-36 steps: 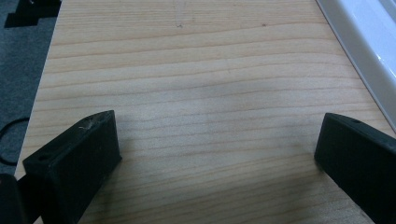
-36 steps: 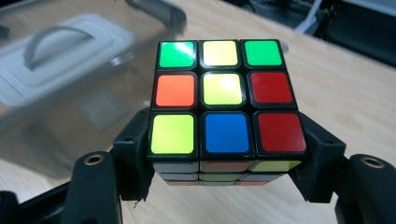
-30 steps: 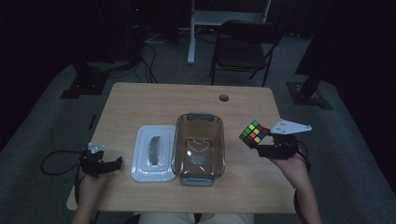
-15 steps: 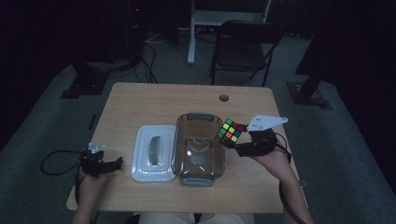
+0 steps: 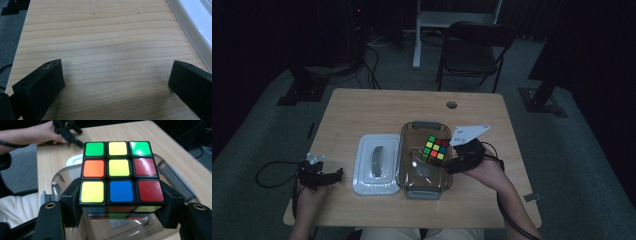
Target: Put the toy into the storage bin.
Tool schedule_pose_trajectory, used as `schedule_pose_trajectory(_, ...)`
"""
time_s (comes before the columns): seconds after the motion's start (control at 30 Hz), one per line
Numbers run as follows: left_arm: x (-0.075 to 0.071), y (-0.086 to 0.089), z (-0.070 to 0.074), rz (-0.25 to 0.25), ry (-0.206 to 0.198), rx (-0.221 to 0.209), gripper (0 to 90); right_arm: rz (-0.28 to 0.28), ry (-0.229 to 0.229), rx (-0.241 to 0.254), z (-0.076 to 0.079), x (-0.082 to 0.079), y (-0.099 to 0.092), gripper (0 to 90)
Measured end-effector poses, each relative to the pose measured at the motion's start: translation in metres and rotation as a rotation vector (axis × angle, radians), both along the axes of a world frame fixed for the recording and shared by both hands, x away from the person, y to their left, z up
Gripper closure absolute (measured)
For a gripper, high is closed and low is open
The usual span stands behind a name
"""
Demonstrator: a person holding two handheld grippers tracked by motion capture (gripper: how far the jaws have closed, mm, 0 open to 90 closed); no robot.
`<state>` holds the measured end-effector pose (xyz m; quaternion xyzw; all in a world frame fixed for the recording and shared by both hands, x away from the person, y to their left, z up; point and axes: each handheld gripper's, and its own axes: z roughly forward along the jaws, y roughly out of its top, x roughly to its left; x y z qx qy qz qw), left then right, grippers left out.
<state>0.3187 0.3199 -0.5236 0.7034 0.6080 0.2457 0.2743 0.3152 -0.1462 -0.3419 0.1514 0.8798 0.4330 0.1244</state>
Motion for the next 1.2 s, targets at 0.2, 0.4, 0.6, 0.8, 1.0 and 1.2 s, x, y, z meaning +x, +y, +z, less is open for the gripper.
schedule_pose_trajectory(0.2,0.0,0.0,0.0,0.0,0.0,0.0,0.6,0.052,0.042,-0.057,-0.012,0.003,0.017,33.5)
schedule_pose_trajectory(0.4,0.0,0.0,0.0,-0.001,0.001,0.0,0.7,0.066,0.092,-0.143,-0.032,0.01,0.033,33.5)
schedule_pose_trajectory(0.6,0.0,0.0,0.0,-0.001,0.002,0.0,0.7,0.082,0.136,-0.212,-0.047,0.018,0.044,33.5)
schedule_pose_trajectory(0.8,0.0,0.0,0.0,-0.001,0.002,0.0,0.7,0.096,0.141,-0.303,-0.056,0.02,0.054,33.5)
schedule_pose_trajectory(1.0,0.0,0.0,0.0,-0.001,0.002,0.0,0.6,0.111,0.166,-0.366,-0.059,0.022,0.062,33.5)
schedule_pose_trajectory(1.2,0.0,0.0,0.0,-0.001,0.002,0.0,0.7,0.103,0.191,-0.437,-0.065,0.025,0.07,33.4)
